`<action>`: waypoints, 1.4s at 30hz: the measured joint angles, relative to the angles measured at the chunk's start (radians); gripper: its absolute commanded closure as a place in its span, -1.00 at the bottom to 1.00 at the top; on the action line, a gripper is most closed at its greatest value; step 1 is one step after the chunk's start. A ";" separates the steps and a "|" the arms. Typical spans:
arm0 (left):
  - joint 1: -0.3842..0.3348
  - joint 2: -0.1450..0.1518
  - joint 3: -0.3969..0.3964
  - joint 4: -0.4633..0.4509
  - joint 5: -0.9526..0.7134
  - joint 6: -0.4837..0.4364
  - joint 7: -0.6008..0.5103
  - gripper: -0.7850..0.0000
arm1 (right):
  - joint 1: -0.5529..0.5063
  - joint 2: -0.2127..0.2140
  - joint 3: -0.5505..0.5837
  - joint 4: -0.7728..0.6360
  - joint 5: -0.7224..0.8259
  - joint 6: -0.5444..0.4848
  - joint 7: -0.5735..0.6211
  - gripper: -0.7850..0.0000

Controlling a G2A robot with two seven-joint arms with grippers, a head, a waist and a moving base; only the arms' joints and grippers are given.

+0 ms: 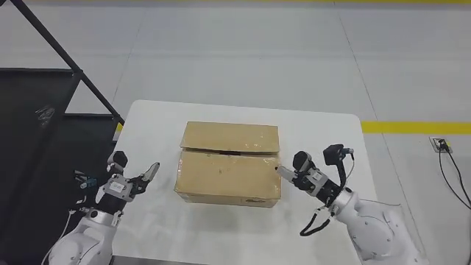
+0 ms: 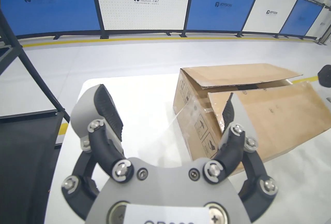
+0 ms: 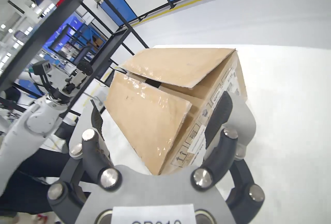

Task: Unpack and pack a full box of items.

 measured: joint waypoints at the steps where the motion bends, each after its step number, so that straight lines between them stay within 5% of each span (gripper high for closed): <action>1: 0.002 0.000 -0.002 0.002 -0.014 -0.008 0.001 -1.00 | 0.016 0.000 -0.002 0.021 0.040 0.001 0.030 -1.00; 23: -0.010 0.000 0.019 0.023 -0.105 -0.067 -0.065 -1.00 | 0.173 -0.015 -0.073 0.287 0.519 -0.142 0.219 -1.00; 35: -0.005 -0.009 0.005 0.006 -0.207 -0.005 -0.010 -1.00 | 0.145 0.011 -0.043 0.209 0.824 -0.318 0.569 -1.00; 42: 0.000 -0.005 0.018 -0.014 -0.158 -0.084 -0.031 -1.00 | 0.085 0.044 -0.051 0.067 0.770 -0.290 0.672 -1.00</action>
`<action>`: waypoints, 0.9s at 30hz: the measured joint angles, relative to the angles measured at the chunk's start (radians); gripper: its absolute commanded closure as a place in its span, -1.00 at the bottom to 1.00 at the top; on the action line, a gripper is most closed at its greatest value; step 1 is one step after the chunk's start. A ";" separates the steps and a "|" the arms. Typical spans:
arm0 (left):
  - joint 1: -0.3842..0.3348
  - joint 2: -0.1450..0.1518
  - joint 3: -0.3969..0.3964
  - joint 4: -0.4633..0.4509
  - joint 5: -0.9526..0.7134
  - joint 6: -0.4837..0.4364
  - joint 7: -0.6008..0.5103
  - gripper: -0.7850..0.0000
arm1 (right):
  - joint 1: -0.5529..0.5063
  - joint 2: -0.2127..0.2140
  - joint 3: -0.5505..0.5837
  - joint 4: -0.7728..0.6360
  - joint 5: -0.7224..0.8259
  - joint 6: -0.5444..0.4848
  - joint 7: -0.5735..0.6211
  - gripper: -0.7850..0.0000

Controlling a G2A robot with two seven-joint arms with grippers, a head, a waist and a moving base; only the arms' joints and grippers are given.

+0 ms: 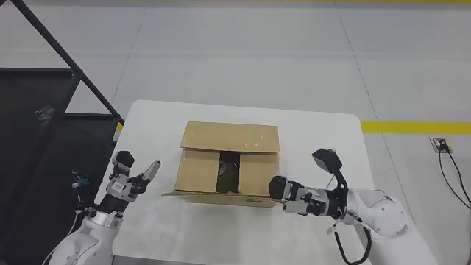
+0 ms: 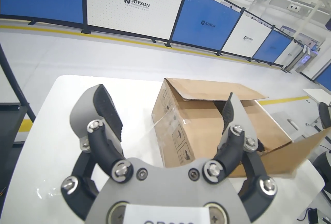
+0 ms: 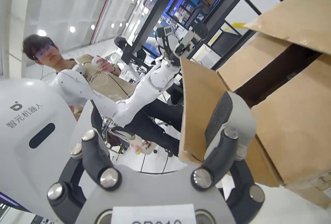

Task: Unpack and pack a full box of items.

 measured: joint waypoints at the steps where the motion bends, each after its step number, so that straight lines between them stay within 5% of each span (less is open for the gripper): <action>1: 0.002 0.002 0.000 -0.001 0.015 -0.024 -0.004 -1.00 | -0.009 0.006 -0.004 -0.017 -0.016 0.001 0.001 -1.00; 15: 0.030 0.043 -0.033 0.045 0.259 -0.422 -0.141 -1.00 | -0.092 0.076 -0.059 -0.066 -0.230 -0.052 -0.063 -1.00; 24: 0.012 0.047 0.026 0.065 0.360 -0.392 -0.145 -1.00 | -0.016 0.057 -0.047 -0.014 -0.089 0.171 -0.368 -1.00; 27: 0.010 0.047 0.032 0.068 0.373 -0.380 -0.149 -1.00 | -0.015 0.057 -0.048 -0.014 -0.089 0.171 -0.366 -1.00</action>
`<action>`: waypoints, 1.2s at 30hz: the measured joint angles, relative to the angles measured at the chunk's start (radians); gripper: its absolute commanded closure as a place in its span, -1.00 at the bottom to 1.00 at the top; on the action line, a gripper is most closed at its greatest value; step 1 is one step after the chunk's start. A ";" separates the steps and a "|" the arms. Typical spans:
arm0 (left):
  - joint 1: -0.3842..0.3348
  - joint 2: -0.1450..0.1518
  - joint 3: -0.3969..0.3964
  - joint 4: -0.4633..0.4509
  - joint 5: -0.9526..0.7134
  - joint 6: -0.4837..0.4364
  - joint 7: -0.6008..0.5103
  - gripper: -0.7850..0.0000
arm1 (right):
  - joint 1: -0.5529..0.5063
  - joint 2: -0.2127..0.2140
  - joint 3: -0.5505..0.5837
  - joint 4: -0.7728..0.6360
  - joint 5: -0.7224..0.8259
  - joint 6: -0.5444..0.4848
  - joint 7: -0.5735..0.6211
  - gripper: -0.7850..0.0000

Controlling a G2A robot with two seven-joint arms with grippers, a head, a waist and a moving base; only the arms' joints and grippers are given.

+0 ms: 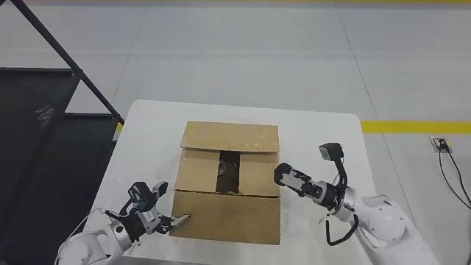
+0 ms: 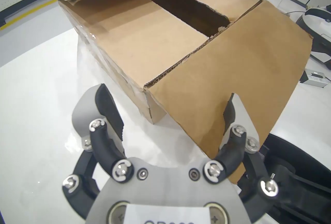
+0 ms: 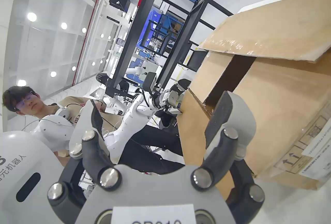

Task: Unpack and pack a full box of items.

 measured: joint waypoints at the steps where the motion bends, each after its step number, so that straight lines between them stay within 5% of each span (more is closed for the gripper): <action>1: 0.000 0.000 0.000 0.000 0.000 0.000 0.000 -1.00 | 0.000 0.000 0.000 0.000 -0.001 -0.005 0.001 -1.00; 9: 0.000 0.000 0.000 0.000 -0.001 -0.001 0.000 -1.00 | -0.004 -0.001 0.001 -0.010 -0.014 0.008 -0.014 -1.00; 14: 0.002 0.000 0.010 -0.014 0.014 0.016 -0.003 -1.00 | 0.034 -0.017 -0.056 0.023 -0.006 0.198 -0.123 -1.00; 18: 0.004 0.002 0.021 -0.021 0.029 0.037 0.005 -1.00 | 0.108 -0.032 -0.100 0.118 0.074 0.278 -0.100 -1.00; 36: 0.018 0.008 0.048 -0.019 0.032 0.077 0.037 -1.00 | 0.369 -0.111 -0.216 0.380 0.168 0.223 -0.276 -1.00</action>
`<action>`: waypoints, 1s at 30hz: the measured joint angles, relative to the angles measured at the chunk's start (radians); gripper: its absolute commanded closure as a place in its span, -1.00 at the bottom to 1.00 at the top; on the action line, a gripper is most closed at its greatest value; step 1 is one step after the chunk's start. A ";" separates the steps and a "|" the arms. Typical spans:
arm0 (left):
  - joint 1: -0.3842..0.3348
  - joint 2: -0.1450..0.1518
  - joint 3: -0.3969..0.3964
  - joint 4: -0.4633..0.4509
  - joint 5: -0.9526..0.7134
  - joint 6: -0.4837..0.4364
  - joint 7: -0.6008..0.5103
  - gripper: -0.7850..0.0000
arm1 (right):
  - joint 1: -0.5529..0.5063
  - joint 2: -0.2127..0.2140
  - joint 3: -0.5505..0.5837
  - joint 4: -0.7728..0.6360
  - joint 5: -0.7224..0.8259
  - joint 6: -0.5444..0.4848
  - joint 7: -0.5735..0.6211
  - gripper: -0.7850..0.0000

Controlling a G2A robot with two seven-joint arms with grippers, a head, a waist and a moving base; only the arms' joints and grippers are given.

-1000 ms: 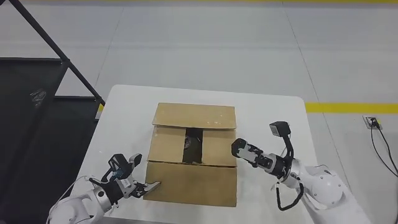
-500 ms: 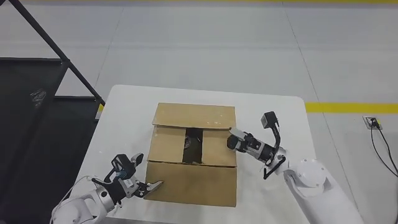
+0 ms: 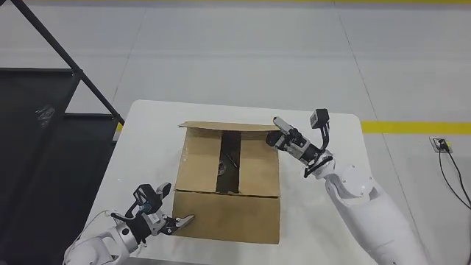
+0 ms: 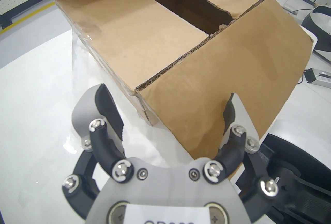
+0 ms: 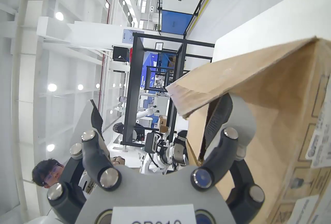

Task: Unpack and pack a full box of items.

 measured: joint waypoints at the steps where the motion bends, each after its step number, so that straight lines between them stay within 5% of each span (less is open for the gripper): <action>1: 0.001 0.000 0.002 -0.001 0.000 0.002 0.002 -1.00 | 0.016 -0.005 -0.010 0.008 -0.016 0.002 -0.024 -1.00; 17: 0.026 0.006 0.017 -0.006 0.010 0.028 0.039 -1.00 | 0.249 -0.121 -0.217 0.281 -0.339 0.054 -0.442 -1.00; 30: 0.016 0.010 0.042 0.017 0.042 0.041 0.041 -1.00 | 0.325 -0.193 -0.270 0.487 -0.373 0.069 -0.448 -1.00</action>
